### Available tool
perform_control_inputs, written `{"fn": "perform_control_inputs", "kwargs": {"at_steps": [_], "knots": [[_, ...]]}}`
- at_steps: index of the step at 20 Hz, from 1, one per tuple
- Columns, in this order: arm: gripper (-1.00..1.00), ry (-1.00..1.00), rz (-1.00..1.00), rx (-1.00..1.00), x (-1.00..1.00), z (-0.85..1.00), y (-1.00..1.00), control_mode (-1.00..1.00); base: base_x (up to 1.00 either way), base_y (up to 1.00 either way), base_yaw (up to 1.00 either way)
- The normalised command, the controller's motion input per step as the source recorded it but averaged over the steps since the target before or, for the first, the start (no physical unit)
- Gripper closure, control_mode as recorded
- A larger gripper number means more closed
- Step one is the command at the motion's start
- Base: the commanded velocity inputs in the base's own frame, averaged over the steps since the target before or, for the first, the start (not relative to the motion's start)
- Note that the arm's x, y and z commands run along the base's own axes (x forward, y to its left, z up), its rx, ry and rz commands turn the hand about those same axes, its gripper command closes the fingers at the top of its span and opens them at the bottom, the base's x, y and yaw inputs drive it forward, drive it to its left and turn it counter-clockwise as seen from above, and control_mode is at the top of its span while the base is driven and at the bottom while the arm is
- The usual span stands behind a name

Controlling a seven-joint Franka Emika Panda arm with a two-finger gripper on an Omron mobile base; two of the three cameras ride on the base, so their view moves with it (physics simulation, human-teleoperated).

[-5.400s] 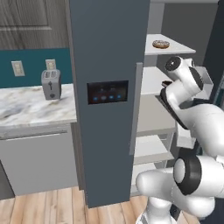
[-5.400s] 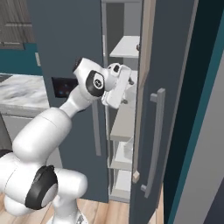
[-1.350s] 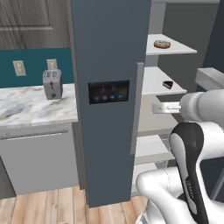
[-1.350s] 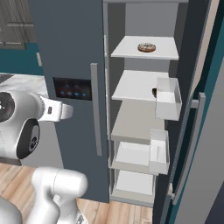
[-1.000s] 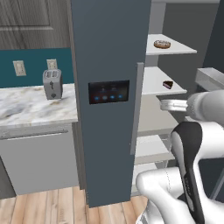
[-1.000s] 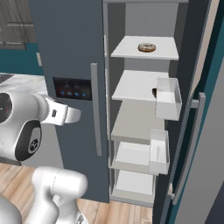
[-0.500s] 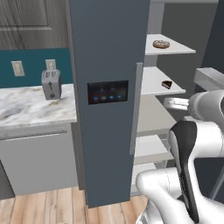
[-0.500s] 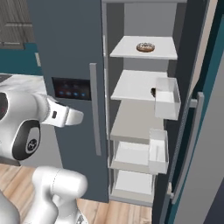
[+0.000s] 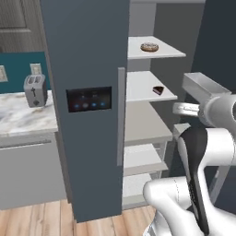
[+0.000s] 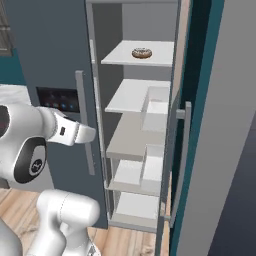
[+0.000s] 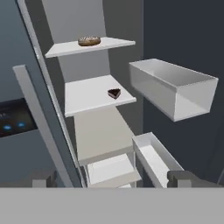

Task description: Take the donut and cake from the fridge and place them on the empty tray on the dining counter.

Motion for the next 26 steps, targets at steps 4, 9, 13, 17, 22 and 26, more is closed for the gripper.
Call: {"fn": "perform_control_inputs", "kwargs": {"at_steps": [4,9,13,17,22,26], "knots": [[-1.00,0.00,0.00,0.00,0.00,0.00,0.00,1.00,0.42,-0.01,0.00],[-1.00,0.00,0.00,0.00,0.00,0.00,0.00,1.00,0.85,0.25,0.00],[-1.00,0.00,0.00,0.00,0.00,0.00,0.00,1.00,0.90,0.04,0.00],[-1.00,0.00,0.00,0.00,0.00,0.00,0.00,1.00,0.98,-0.03,0.00],[-1.00,0.00,0.00,0.00,0.00,0.00,0.00,1.00,1.00,-0.12,0.00],[-1.00,0.00,0.00,0.00,0.00,0.00,0.00,1.00,0.87,-0.23,0.00]]}}
